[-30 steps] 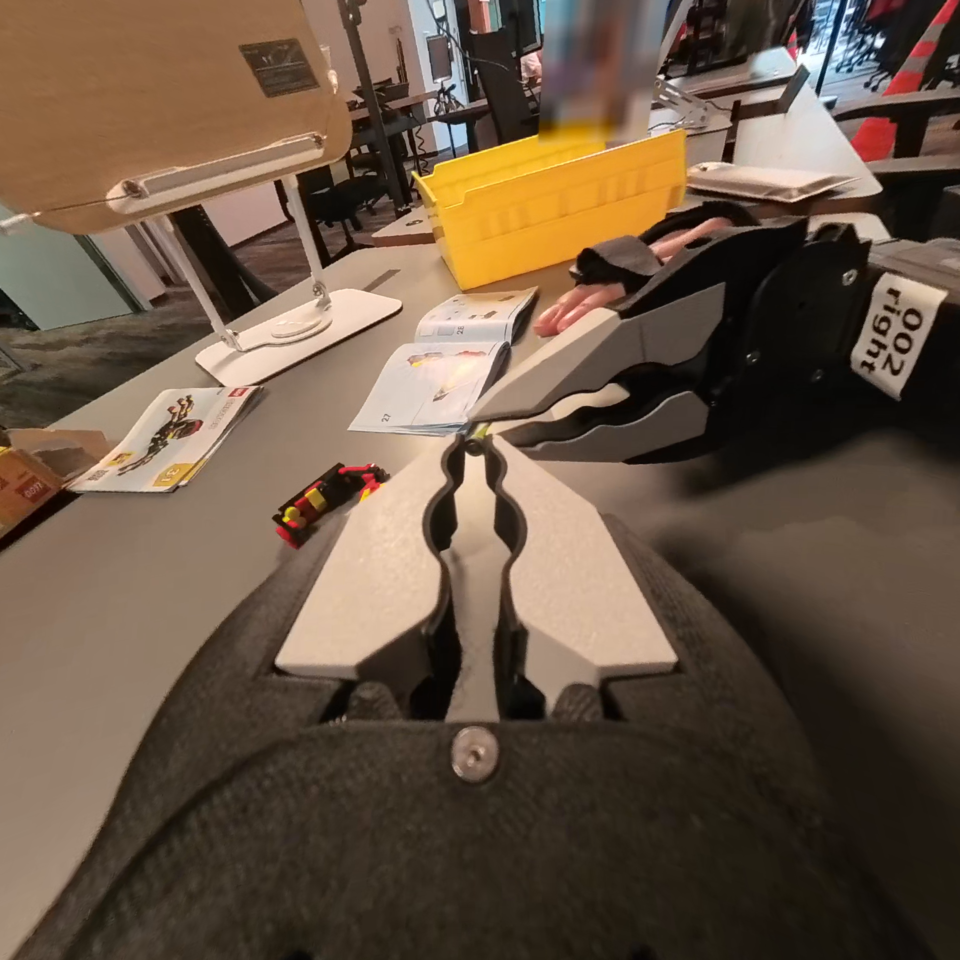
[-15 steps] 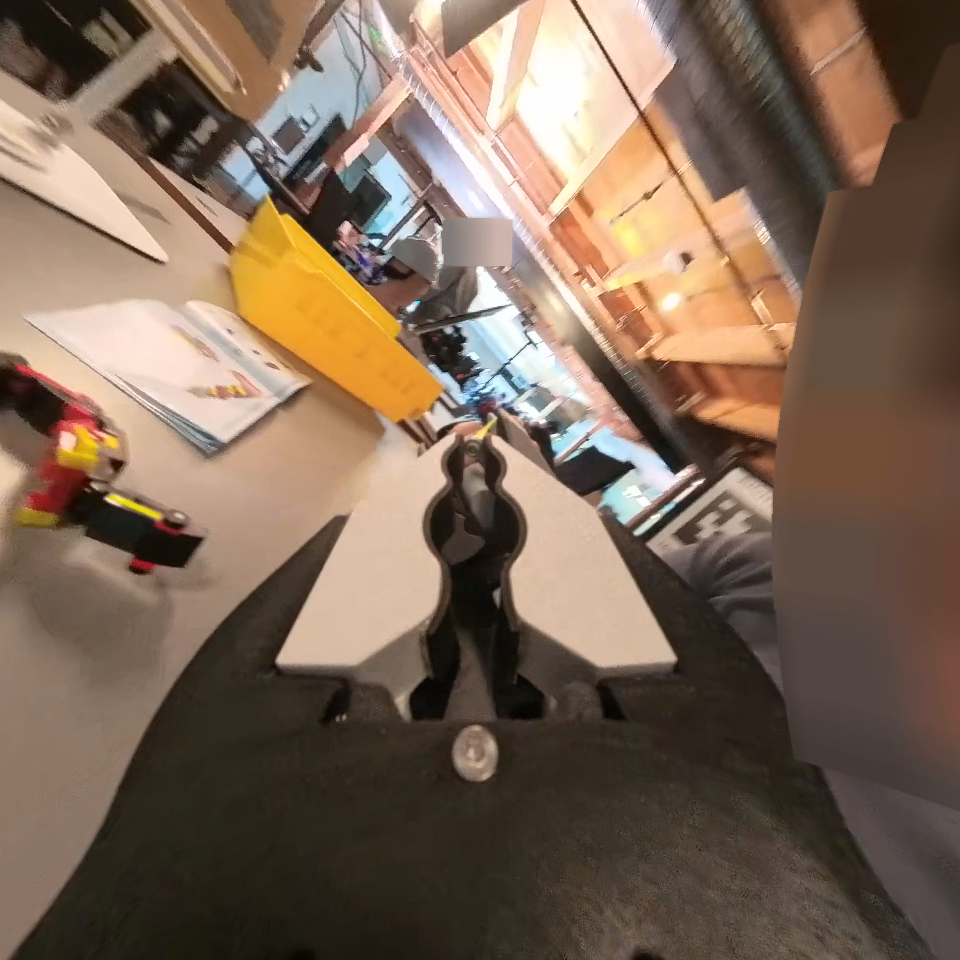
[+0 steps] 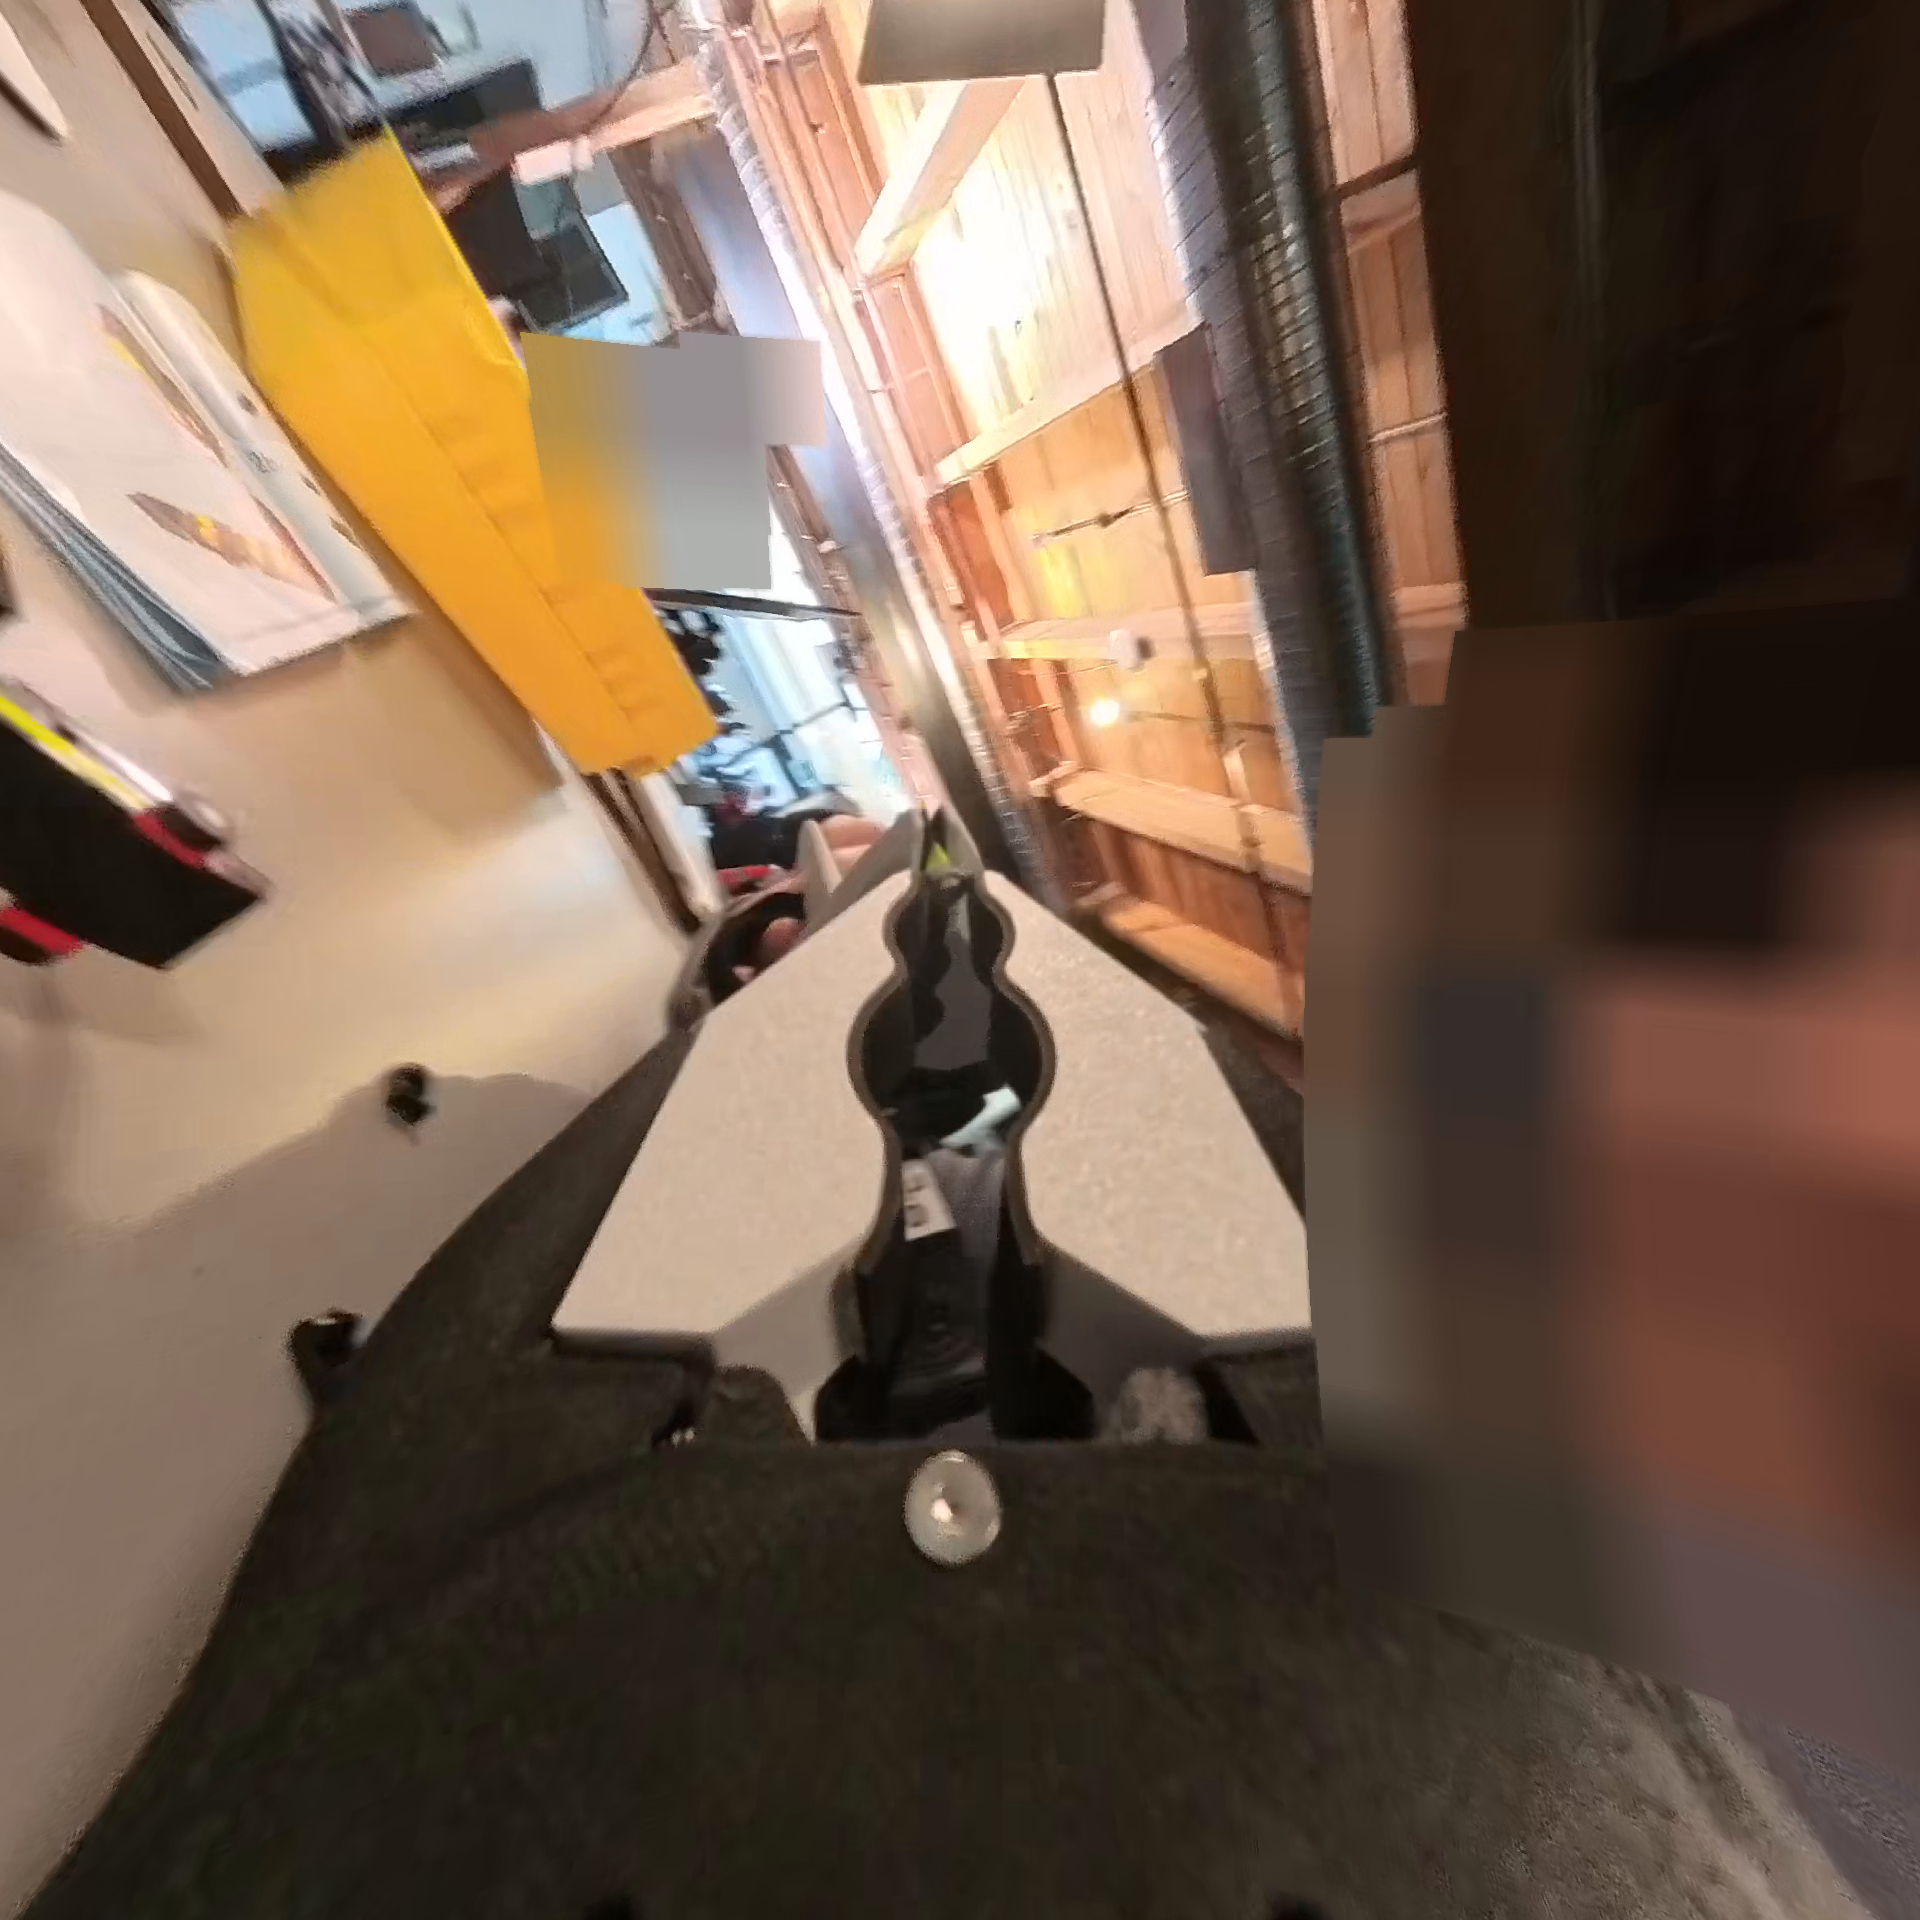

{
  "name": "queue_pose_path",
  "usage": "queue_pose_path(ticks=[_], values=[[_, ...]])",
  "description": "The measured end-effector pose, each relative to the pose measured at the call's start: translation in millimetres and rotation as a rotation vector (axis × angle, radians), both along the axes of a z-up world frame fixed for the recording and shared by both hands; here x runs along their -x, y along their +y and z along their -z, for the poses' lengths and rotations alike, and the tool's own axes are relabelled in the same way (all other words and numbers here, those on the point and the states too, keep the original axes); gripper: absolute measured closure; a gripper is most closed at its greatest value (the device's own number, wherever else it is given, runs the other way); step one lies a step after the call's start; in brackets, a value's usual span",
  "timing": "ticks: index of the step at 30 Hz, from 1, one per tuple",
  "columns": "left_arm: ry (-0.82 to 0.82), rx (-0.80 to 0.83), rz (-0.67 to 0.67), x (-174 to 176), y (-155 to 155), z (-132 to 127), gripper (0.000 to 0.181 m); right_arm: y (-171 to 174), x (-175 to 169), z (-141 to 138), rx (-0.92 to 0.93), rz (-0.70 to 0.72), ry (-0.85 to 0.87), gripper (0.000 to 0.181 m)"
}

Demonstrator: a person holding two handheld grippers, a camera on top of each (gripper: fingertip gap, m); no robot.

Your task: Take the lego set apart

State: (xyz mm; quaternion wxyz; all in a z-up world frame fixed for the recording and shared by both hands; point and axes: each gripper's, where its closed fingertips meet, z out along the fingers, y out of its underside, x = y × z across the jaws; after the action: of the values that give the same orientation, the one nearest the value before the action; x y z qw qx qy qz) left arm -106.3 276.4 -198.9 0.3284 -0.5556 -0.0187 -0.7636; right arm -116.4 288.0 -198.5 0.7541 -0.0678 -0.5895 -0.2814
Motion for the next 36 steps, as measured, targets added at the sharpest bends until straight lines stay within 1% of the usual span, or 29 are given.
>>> queue_pose_path(ticks=[3, 6, 8, 9, 11, 12, 14, 15, 19, 24, 31, 36], values=[[0.251, -0.175, -0.106, 1, 3, 9, 0.175, 6, 1, 8, 0.116, -0.001, -0.024, 0.181], [0.663, -0.44, -0.25, 2, 8, 23, 0.165, 12, 2, 16, 0.215, 0.008, -0.049, 0.181], [0.883, -0.594, -0.342, 2, 11, 27, 0.158, 14, 3, 21, 0.258, 0.013, -0.071, 0.181], [0.949, -0.639, -0.387, 3, 11, 28, 0.158, 15, 3, 24, 0.278, 0.012, -0.082, 0.181], [1.027, -0.681, -0.448, 3, 13, 29, 0.157, 14, 5, 29, 0.305, 0.01, -0.103, 0.181], [1.053, -0.694, -0.459, 4, 13, 30, 0.159, 14, 5, 31, 0.309, 0.008, -0.11, 0.181], [1.09, -0.705, -0.449, 4, 14, 34, 0.172, 13, 6, 33, 0.312, 0.007, -0.12, 0.181], [1.09, -0.699, -0.447, 5, 15, 35, 0.174, 13, 6, 33, 0.313, 0.008, -0.123, 0.181], [1.056, -0.643, -0.394, 5, 16, 40, 0.175, 14, 7, 37, 0.311, -0.004, -0.133, 0.181], [1.012, -0.585, -0.39, 9, 18, 40, 0.175, 11, 6, 39, 0.342, -0.048, -0.124, 0.179], [1.004, -0.567, -0.361, 7, 17, 42, 0.175, 11, 5, 42, 0.375, -0.047, -0.134, 0.181], [0.995, -0.527, -0.338, 10, 19, 46, 0.174, 16, 7, 48, 0.463, -0.015, -0.147, 0.181]])
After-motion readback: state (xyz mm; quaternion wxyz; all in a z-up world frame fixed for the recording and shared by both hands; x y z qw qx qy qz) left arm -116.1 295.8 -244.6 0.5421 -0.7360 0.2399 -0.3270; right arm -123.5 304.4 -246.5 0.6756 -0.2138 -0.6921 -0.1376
